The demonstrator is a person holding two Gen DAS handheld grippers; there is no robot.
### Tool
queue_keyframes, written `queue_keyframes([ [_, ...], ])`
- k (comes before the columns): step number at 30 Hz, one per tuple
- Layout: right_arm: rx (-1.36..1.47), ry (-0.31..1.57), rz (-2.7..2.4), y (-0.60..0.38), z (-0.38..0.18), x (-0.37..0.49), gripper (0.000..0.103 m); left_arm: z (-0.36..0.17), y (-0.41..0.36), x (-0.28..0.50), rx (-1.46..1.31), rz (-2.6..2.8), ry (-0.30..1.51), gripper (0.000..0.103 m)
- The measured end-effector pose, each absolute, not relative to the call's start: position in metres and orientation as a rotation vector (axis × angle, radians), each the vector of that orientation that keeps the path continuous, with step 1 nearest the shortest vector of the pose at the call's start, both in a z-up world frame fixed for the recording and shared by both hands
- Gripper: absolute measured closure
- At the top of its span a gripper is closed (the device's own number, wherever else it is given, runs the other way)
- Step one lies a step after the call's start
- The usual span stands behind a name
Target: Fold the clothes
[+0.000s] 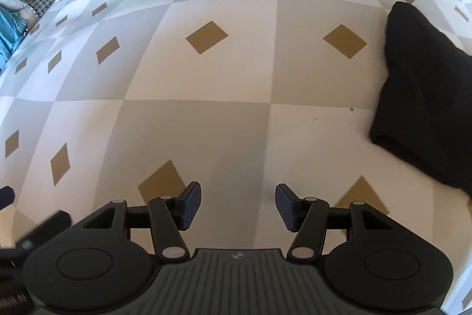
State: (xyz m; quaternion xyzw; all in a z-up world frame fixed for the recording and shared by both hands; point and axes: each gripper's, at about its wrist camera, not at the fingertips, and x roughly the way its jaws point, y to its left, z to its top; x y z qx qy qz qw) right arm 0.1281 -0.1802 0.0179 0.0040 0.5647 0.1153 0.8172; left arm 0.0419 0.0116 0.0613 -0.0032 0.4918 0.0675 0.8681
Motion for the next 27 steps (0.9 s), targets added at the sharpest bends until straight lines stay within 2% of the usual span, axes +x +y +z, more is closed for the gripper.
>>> queue_keyframes([
  [6, -0.022, 1.162, 0.255, -0.171, 0.014, 0.127, 0.046, 0.065, 0.051, 0.047, -0.001, 0.178, 1.058, 0.0],
  [14, -0.129, 1.092, 0.25, -0.153, 0.008, 0.124, 0.036, 0.059, 0.081, 0.054, -0.02, 0.229, 1.016, 0.0],
  [27, -0.195, 0.906, 0.311, -0.155, -0.004, 0.125, 0.033, 0.038, 0.095, 0.075, -0.121, 0.306, 0.996, 0.0],
])
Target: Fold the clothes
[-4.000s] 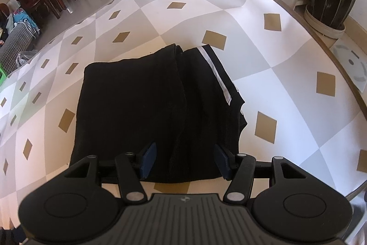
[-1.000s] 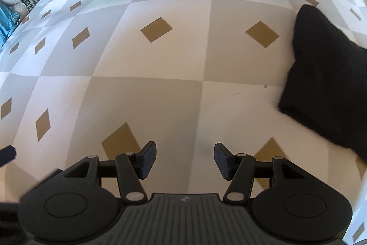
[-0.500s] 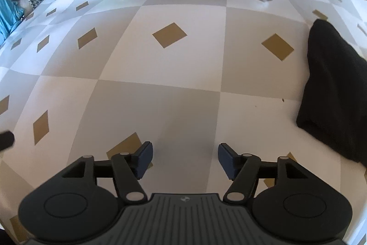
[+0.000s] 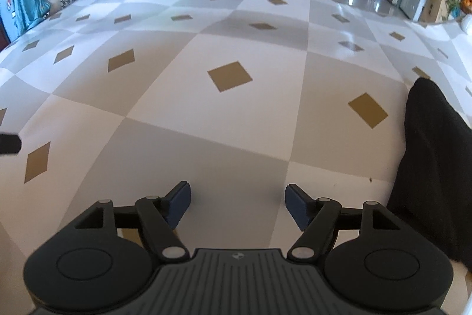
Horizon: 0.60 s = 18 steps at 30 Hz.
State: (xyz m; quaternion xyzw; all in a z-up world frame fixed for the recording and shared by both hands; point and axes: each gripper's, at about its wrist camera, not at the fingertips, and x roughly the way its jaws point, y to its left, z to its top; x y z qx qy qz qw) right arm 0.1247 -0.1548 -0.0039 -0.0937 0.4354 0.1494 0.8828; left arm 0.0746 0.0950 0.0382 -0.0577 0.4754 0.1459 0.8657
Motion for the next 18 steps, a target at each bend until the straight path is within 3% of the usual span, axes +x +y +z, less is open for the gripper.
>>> queue_keyframes([
  [18, -0.141, 0.694, 0.271, -0.17, -0.021, 0.131, 0.023, 0.026, 0.07, 0.099, -0.107, 0.292, 1.009, 0.0],
])
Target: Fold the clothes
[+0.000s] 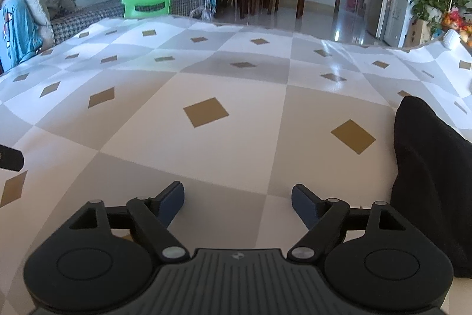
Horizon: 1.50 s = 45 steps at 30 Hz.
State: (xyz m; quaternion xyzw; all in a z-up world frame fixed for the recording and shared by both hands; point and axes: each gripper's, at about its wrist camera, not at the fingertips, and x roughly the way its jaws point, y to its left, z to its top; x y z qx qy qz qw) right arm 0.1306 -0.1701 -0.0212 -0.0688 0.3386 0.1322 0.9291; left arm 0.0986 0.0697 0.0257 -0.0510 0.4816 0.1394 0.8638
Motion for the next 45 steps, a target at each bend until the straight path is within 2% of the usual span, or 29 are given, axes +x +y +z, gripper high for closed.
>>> queue_keyframes([
  [15, -0.128, 0.666, 0.255, -0.173, -0.026, 0.137, 0.015, 0.021, 0.079, 0.105, -0.108, 0.317, 1.043, 0.0],
  [26, -0.114, 0.682, 0.205, -0.17, -0.028, 0.15, 0.002, 0.028, 0.078, 0.106, -0.104, 0.307, 1.0, 0.0],
  [45, -0.11, 0.683, 0.201, -0.169, -0.029, 0.15, 0.0, 0.027, 0.073, 0.101, -0.088, 0.274, 1.005, 0.0],
])
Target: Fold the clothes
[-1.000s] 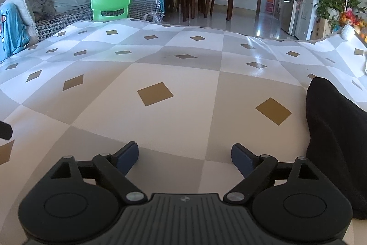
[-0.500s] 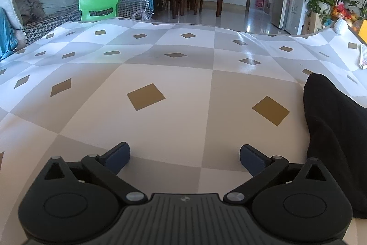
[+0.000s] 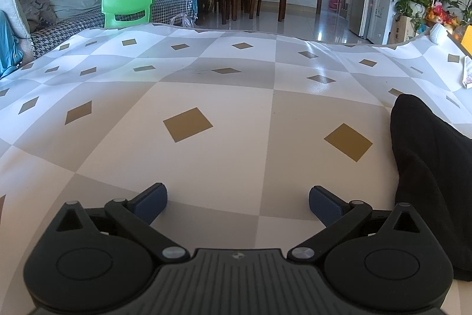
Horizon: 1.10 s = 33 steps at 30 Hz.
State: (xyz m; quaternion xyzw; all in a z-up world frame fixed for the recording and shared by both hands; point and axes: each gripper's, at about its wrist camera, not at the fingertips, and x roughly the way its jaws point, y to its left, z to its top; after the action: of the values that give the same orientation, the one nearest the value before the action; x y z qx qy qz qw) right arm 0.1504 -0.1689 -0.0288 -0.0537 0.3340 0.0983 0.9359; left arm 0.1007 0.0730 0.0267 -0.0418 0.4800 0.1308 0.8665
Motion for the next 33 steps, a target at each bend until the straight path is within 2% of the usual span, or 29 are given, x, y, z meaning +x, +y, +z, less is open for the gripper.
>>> queue_keyframes([
  [33, -0.108, 0.683, 0.196, -0.166, -0.029, 0.149, 0.0, 0.012, 0.066, 0.112, -0.083, 0.245, 1.058, 0.0],
])
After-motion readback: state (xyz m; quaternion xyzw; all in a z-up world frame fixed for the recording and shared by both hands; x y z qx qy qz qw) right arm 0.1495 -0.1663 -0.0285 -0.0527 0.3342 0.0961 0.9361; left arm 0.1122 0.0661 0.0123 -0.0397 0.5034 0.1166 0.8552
